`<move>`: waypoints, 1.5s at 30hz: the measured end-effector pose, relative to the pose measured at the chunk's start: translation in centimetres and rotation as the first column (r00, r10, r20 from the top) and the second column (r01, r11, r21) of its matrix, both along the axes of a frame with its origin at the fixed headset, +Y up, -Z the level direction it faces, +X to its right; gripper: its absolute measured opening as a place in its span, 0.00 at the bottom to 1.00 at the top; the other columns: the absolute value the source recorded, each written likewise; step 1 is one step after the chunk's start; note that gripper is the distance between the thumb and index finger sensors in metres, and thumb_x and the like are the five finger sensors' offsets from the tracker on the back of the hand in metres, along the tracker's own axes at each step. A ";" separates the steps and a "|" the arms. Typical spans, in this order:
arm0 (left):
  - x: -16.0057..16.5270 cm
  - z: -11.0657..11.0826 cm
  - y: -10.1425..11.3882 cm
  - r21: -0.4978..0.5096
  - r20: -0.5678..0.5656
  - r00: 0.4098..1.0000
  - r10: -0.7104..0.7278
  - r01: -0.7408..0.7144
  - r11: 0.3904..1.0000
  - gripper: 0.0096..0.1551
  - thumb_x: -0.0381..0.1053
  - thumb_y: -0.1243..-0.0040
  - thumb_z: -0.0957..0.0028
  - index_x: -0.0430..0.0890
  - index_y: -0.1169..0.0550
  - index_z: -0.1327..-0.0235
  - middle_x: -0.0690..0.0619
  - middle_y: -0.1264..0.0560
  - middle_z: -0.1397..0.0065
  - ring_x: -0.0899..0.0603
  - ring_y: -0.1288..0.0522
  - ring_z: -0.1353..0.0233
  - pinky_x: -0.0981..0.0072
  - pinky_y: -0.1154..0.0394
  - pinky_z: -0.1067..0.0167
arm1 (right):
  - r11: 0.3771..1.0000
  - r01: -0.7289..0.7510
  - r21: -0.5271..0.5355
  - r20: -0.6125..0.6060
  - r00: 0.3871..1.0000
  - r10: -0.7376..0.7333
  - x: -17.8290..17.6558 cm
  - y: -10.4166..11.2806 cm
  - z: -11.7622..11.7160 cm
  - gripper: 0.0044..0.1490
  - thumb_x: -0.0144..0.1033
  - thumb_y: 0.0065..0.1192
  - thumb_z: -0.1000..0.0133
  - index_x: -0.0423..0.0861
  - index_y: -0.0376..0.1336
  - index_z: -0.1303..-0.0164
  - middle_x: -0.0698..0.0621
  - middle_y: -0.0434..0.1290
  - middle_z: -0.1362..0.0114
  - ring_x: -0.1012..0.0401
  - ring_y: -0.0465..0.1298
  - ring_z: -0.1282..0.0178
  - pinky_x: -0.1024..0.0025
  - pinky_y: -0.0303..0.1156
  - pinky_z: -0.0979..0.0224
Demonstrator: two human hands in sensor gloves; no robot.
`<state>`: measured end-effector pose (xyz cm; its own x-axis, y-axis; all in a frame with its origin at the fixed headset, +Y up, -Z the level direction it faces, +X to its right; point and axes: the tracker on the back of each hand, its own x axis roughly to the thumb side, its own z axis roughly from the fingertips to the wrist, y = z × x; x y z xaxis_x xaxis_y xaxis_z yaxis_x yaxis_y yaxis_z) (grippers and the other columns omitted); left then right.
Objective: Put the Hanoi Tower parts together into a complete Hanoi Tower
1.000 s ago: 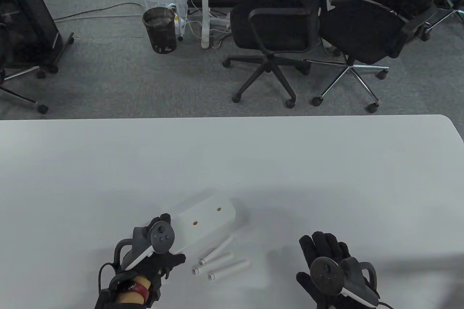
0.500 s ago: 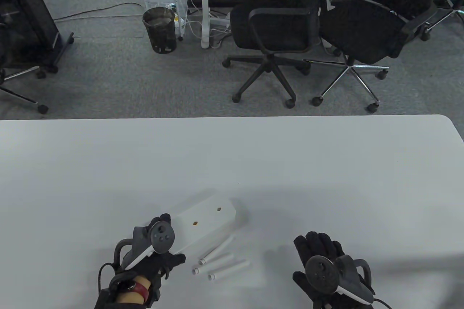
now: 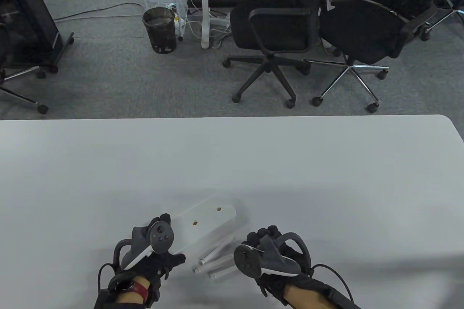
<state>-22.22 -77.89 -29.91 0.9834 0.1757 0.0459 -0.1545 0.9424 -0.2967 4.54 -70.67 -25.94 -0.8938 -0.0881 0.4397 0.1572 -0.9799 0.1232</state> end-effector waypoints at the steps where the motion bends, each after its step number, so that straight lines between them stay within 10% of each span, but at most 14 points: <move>1: 0.0 0.0 0.0 -0.001 0.000 1.000 0.001 -0.001 1.000 0.72 0.69 0.29 0.62 0.44 0.59 0.21 0.37 0.53 0.18 0.29 0.42 0.22 0.38 0.39 0.28 | 0.999 -0.024 -0.024 0.009 1.000 0.025 -0.5 -0.6 -0.3 0.36 0.41 0.68 0.56 0.43 0.64 0.38 0.40 0.68 0.26 0.38 0.66 0.27 0.35 0.56 0.24; 12: 0.0 -0.1 0.1 -0.017 0.000 1.000 0.010 -0.010 1.000 0.72 0.69 0.29 0.62 0.45 0.60 0.21 0.37 0.53 0.17 0.28 0.43 0.22 0.38 0.41 0.27 | 0.994 -0.021 -0.108 0.034 0.999 0.025 -1.2 -5.6 -0.6 0.40 0.41 0.69 0.56 0.42 0.61 0.35 0.38 0.63 0.25 0.37 0.64 0.27 0.35 0.55 0.24; 29: 0.1 0.0 0.2 -0.019 0.000 1.000 0.005 -0.005 1.000 0.72 0.69 0.30 0.61 0.45 0.60 0.21 0.37 0.54 0.18 0.29 0.44 0.22 0.38 0.41 0.27 | 0.995 -0.074 0.063 -0.100 0.992 0.080 -1.7 -5.6 1.2 0.30 0.32 0.70 0.56 0.43 0.65 0.43 0.41 0.70 0.33 0.41 0.71 0.35 0.37 0.59 0.25; 45: 0.1 0.0 0.2 -0.021 0.001 1.000 0.005 -0.005 1.000 0.72 0.69 0.30 0.61 0.45 0.60 0.21 0.37 0.54 0.18 0.29 0.44 0.22 0.37 0.41 0.27 | 0.997 -0.080 -0.020 -0.106 0.991 0.077 -1.5 -5.1 0.7 0.29 0.44 0.69 0.59 0.44 0.67 0.51 0.43 0.77 0.40 0.45 0.80 0.45 0.41 0.69 0.30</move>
